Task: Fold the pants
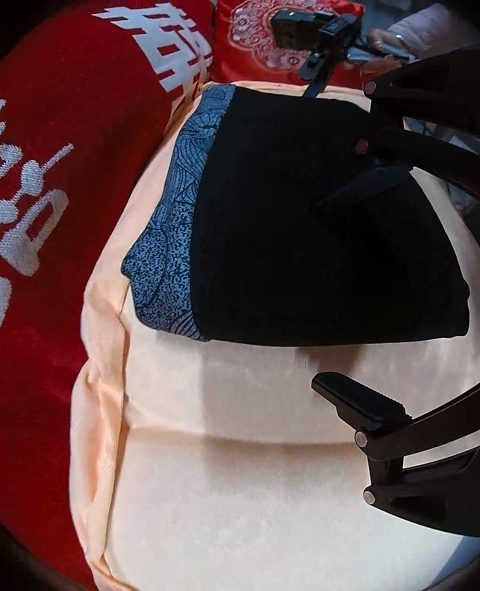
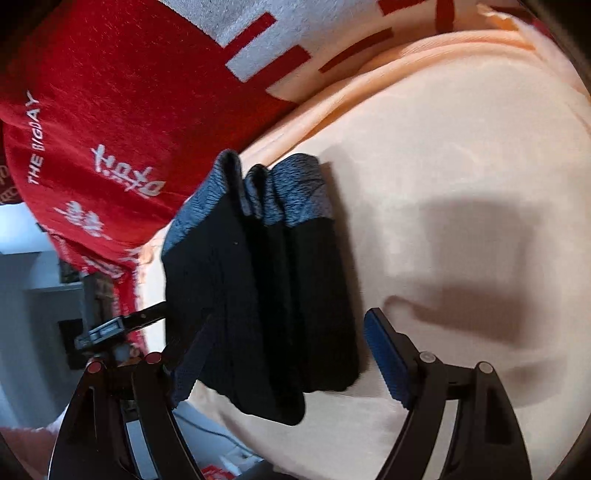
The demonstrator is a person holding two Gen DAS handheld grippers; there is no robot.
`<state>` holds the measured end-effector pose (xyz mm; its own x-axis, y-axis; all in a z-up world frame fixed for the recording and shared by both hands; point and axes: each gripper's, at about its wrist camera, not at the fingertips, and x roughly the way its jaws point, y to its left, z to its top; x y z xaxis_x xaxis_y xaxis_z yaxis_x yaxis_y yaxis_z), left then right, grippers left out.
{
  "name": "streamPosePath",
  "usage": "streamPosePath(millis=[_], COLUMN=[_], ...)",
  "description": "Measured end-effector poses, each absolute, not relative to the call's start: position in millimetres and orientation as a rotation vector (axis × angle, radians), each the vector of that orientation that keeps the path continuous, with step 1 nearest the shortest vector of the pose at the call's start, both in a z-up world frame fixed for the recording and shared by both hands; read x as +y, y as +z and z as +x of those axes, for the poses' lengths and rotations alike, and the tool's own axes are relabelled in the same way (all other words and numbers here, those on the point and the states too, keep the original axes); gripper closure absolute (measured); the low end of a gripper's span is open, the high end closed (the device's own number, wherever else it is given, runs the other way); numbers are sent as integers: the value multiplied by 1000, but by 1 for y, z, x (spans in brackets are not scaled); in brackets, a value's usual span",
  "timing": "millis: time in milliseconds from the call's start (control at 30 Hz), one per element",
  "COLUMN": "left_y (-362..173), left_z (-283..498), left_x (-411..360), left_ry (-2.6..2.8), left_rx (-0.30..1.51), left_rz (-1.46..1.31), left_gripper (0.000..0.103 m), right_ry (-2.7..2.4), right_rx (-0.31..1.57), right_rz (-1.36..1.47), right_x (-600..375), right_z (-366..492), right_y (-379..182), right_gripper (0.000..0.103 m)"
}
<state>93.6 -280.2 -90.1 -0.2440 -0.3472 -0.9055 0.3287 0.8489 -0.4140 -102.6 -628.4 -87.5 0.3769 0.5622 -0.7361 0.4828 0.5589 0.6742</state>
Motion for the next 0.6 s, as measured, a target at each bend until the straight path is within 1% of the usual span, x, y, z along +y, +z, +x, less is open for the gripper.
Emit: streamPosePath(millis=[67,100,233,333,367,400,500,600], left_y=[-95,-98,-112,-115,-116,-118,-125,-122], left_z=[95,96,102,102,101,100,99,98], left_x=[-279,-277,-278,-283,-286,-289,-296,-300], left_ry=[-667,-682,-726,-767,-778,-773,-797,-790], left_rx=[1725,1735,1768,1766,1764,1759,1762,1722], left_rz=[-33,-42,-90,-99,-92,-74,-85,-66], left_gripper=[14,14,14,14,5,1,1,1], right_ry=[101,107,153,237,255,270,301,293], right_rx=[1259,1267,1319,1292,1285,1287,1304,1313], right_rz=[1044,1037,1019,1071,1075,1071,1046,1031], right_x=[-629,-629,-630,-628,-626,-623,-614,-612], right_z=[-98,-97,-88,-81,-78,-73,-60,-53], right_y=[-90,-92,-108,-114,-115,-118,-127,-127], right_gripper=[18,13,13,13,13,13,12,12])
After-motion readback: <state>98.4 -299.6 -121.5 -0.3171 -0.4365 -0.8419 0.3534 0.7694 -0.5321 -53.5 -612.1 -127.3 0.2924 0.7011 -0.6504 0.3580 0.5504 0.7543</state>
